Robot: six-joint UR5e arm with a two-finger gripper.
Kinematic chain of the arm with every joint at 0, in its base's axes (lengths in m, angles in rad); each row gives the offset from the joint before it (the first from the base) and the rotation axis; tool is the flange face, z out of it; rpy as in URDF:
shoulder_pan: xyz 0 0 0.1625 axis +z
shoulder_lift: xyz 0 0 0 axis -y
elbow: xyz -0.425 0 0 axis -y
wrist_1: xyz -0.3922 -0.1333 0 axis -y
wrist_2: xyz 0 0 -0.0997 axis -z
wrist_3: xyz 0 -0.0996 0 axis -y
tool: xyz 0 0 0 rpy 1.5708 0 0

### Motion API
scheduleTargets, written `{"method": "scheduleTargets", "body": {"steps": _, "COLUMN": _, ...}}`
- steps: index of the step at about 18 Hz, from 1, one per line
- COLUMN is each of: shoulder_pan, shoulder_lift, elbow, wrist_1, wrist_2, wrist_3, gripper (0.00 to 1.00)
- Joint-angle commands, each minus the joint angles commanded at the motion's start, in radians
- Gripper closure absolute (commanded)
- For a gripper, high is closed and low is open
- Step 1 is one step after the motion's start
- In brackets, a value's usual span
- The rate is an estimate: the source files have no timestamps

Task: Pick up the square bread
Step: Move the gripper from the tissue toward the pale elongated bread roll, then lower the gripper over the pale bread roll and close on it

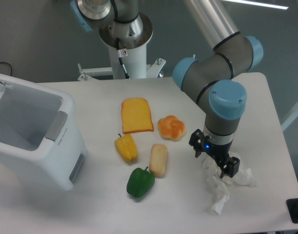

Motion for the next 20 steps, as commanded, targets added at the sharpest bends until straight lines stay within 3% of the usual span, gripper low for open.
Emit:
{"method": "scheduleTargets", "body": {"steps": 6, "shoulder_pan": -0.012, "shoulder_lift": 0.000, "elbow": -0.011, "wrist_1": 0.003, "wrist_2": -0.003, "wrist_3": -0.003, "gripper": 0.00}}
{"method": "scheduleTargets", "body": {"steps": 10, "shoulder_pan": -0.021, "shoulder_lift": 0.003, "elbow": -0.086, "wrist_1": 0.015, "wrist_2": -0.067, "wrist_3": -0.061, "gripper": 0.00}}
{"method": "scheduleTargets", "body": {"steps": 15, "shoulder_pan": -0.058, "shoulder_lift": 0.026, "elbow": -0.205, "wrist_1": 0.014, "wrist_2": -0.069, "wrist_3": -0.109, "gripper": 0.00}}
{"method": "scheduleTargets", "body": {"steps": 20, "shoulder_pan": -0.066, "shoulder_lift": 0.048, "elbow": -0.276, "wrist_1": 0.009, "wrist_2": -0.060, "wrist_3": -0.182, "gripper": 0.00}}
